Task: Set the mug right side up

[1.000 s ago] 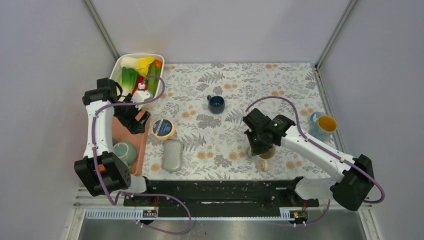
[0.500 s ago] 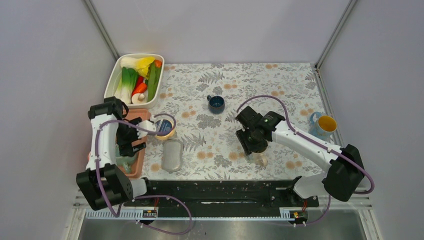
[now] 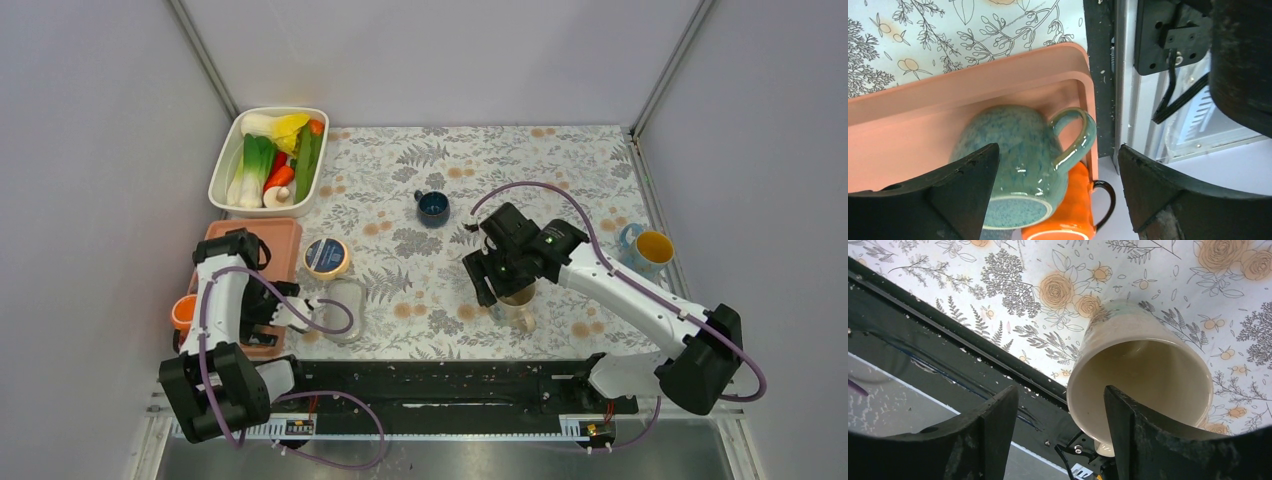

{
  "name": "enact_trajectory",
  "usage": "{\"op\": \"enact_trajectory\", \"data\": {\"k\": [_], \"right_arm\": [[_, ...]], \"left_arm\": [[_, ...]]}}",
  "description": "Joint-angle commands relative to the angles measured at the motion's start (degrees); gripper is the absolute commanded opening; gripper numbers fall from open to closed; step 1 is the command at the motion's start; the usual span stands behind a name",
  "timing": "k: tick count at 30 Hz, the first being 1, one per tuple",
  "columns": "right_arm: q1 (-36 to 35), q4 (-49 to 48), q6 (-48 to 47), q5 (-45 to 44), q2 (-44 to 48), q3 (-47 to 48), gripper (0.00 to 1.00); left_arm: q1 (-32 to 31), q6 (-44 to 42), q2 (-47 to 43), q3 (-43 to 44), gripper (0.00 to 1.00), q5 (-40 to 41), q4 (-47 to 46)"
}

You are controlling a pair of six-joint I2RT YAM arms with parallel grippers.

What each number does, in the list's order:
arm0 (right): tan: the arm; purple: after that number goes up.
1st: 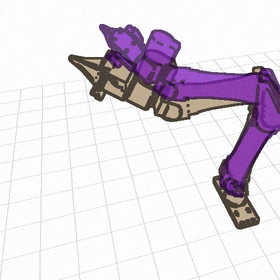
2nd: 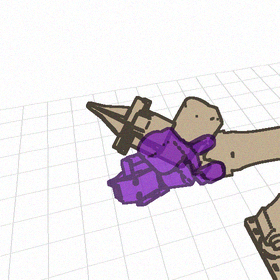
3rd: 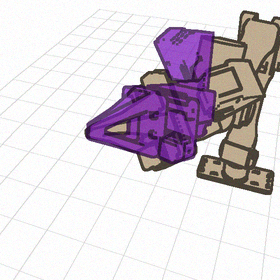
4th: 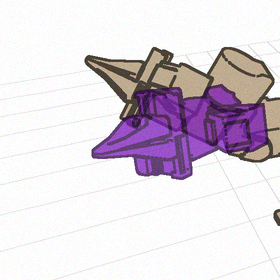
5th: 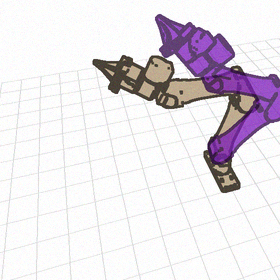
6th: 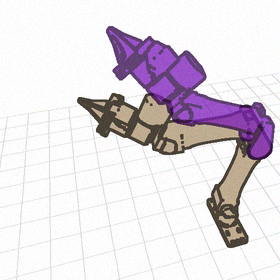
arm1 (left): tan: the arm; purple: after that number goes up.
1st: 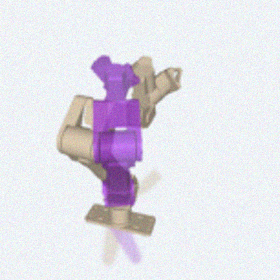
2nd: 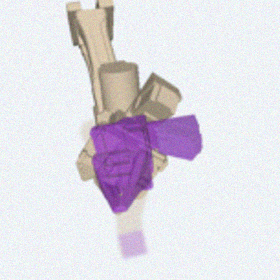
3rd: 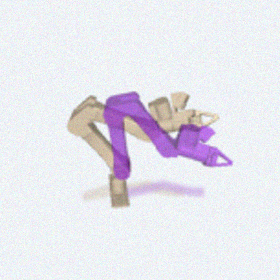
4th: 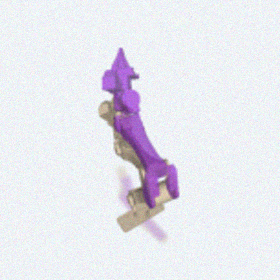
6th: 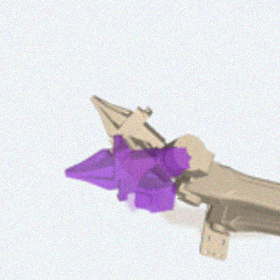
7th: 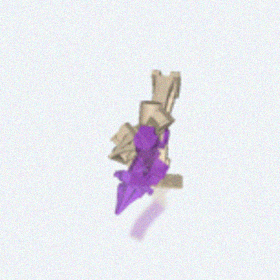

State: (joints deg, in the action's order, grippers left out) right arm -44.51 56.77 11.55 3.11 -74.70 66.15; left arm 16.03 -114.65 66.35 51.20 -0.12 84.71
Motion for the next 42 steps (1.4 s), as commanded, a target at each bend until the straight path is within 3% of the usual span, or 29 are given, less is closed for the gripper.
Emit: {"op": "enact_trajectory", "data": {"k": [1,4,10,14,19,21,24,27,35,42], "right_arm": [[-0.12,-2.37,-1.41,4.00,2.26,1.70,0.72],[-0.08,-3.16,-1.61,5.72,3.34,1.32,0.72],[-0.07,-4.32,-1.79,6.49,4.90,0.65,0.72],[-0.08,-4.43,-1.98,6.81,5.23,0.41,0.72],[-0.08,-5.15,-2.29,7.24,5.19,0.03,0.72],[-0.11,-5.32,-2.44,7.72,5.02,0.11,0.72],[-0.13,-5.30,-2.51,7.70,4.88,0.21,0.72],[-0.10,-5.72,-2.42,8.25,4.95,0.09,0.72],[-0.09,-6.80,-2.60,9.53,4.80,-0.24,0.73],[-0.06,-7.23,-2.42,10.73,4.91,-0.32,0.73]], "left_arm": [[0.13,-8.11,-1.65,-3.89,0.92,4.35,-7.24],[0.12,-9.73,-1.50,-5.09,0.92,3.36,-11.02],[0.05,-3.68,1.16,-0.84,0.92,-9.62,-20.53],[0.07,0.87,4.56,3.97,0.92,-14.25,-18.16],[-1.99,17.48,6.88,8.64,0.92,-18.12,-22.31],[-2.09,20.71,8.67,11.67,0.91,-18.28,-19.93],[-2.13,17.33,10.21,13.85,0.92,-18.17,-11.89],[-2.99,12.68,8.88,10.72,0.93,-16.61,-8.68],[-5.32,6.13,6.23,2.69,0.94,-2.39,-13.49],[-5.44,-0.71,4.75,-2.14,0.95,2.87,-19.42]]}}
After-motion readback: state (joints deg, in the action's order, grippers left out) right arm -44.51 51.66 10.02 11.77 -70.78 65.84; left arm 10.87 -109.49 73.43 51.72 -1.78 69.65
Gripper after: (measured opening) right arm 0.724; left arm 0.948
